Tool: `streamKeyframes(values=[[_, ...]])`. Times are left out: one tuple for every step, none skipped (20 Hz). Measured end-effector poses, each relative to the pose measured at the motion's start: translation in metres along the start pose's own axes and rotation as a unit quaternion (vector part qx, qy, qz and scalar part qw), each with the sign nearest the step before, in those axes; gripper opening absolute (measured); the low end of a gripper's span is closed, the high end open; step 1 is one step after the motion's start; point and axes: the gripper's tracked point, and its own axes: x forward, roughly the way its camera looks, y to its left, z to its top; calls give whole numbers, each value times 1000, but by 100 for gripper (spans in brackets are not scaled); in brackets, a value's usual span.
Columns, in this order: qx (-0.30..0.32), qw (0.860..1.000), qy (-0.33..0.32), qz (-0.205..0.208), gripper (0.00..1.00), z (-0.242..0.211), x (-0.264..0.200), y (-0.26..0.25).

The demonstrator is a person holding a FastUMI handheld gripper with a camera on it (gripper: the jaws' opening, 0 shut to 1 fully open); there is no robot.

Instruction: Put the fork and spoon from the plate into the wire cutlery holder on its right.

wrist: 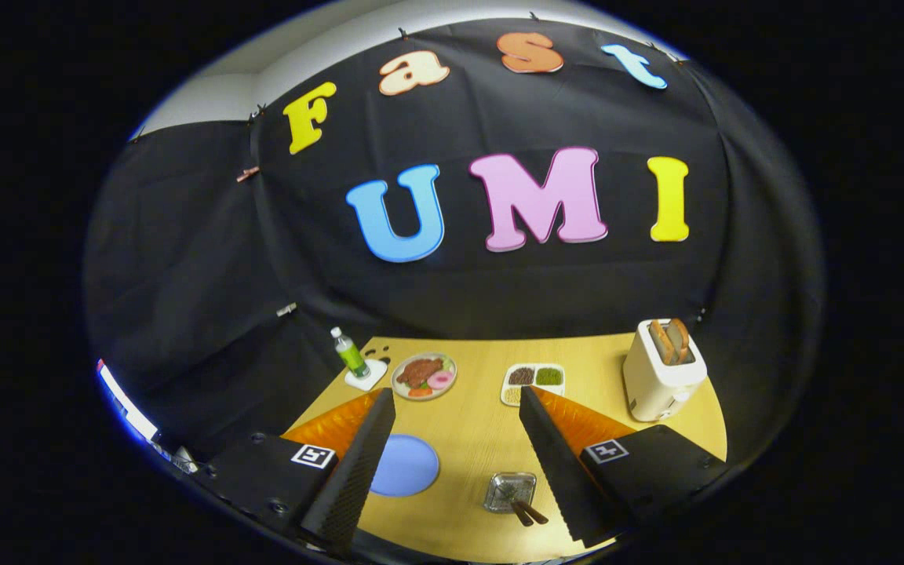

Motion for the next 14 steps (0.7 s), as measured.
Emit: streamKeyframes(values=[[0,1000,-26,-4,99,15,-4,0],[-4,999,-53,-9,99,29,-8,1],[-12,997,-79,-17,99,40,-13,-1],[-17,994,-107,-24,99,52,-22,-1],[-20,991,-132,-28,99,60,-29,0],[-28,987,-156,-35,98,67,-35,1],[-33,983,-174,-48,99,71,-42,-1],[-34,979,-193,-62,99,76,-46,-4],[-38,975,-204,-81,99,77,-51,-8],[-39,971,-215,-97,98,78,-55,-12],[-38,968,-222,-112,98,76,-61,-14],[-34,965,-227,-129,98,74,-62,-16],[-27,962,-228,-146,98,69,-66,-19],[-22,960,-228,-160,99,62,-70,-26]])
